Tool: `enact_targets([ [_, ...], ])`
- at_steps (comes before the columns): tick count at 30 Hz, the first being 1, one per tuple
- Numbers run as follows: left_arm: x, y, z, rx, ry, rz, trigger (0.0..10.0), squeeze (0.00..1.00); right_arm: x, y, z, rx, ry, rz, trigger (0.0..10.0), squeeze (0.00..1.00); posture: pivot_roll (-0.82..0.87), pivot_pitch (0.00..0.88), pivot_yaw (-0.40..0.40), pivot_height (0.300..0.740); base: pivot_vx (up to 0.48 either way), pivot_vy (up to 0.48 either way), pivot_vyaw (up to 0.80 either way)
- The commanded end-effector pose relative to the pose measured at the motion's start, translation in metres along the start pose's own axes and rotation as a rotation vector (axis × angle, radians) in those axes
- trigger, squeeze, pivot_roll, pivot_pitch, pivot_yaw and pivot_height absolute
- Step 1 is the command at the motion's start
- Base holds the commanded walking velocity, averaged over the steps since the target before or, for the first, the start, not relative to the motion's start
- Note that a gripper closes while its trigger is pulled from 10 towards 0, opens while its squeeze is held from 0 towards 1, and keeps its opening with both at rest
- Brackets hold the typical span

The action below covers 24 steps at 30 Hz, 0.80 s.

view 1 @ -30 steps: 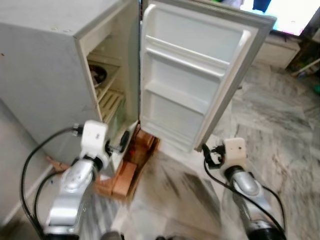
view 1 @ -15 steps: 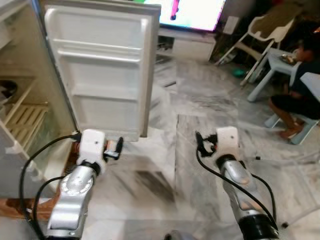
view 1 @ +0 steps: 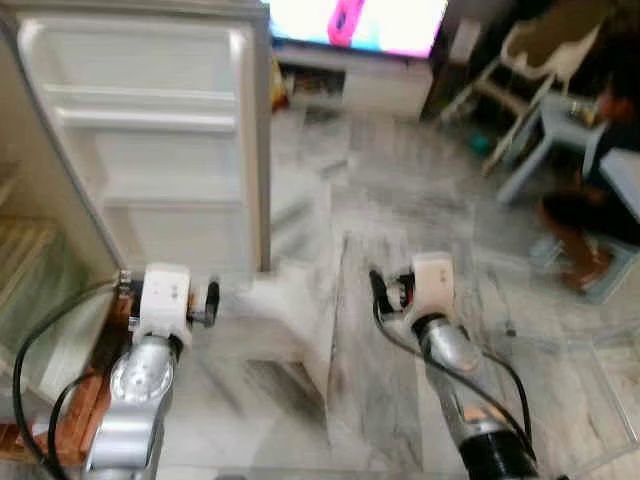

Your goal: Restocking fridge

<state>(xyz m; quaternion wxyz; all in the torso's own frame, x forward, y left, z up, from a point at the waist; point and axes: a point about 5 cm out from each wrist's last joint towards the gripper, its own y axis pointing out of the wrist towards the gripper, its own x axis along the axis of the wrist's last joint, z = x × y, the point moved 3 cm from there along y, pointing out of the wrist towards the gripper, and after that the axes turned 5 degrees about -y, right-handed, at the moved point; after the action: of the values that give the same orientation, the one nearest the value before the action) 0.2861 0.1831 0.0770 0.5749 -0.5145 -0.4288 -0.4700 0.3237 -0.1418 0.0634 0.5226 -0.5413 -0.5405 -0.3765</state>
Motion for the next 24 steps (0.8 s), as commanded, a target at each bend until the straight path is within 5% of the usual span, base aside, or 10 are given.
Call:
enact_targets([
  [1,-0.003,0.0,-0.005,0.005,0.018,-0.001,10.0,0.0,-0.008,-0.003,-0.008,-0.012,-0.005,0.022,10.0,0.0,0.09,0.0,-0.096,0.74,0.48,0.0,0.0],
  [7,0.001,0.008,-0.003,0.006,0.041,-0.023,10.0,0.0,-0.017,-0.003,-0.003,0.026,-0.092,0.074,10.0,0.0,0.09,0.0,-0.095,0.74,0.48,0.0,0.0],
  [11,0.003,0.012,-0.003,0.008,0.042,-0.031,10.0,0.0,-0.01,-0.003,-0.002,0.05,0.015,0.023,10.0,0.0,0.09,0.0,-0.092,0.74,0.48,0.0,0.0],
  [24,0.003,0.019,-0.008,0.012,0.043,-0.051,10.0,0.0,0.002,0.002,-0.001,0.058,0.033,-0.037,10.0,0.0,0.1,0.0,-0.095,0.74,0.48,0.0,0.74],
])
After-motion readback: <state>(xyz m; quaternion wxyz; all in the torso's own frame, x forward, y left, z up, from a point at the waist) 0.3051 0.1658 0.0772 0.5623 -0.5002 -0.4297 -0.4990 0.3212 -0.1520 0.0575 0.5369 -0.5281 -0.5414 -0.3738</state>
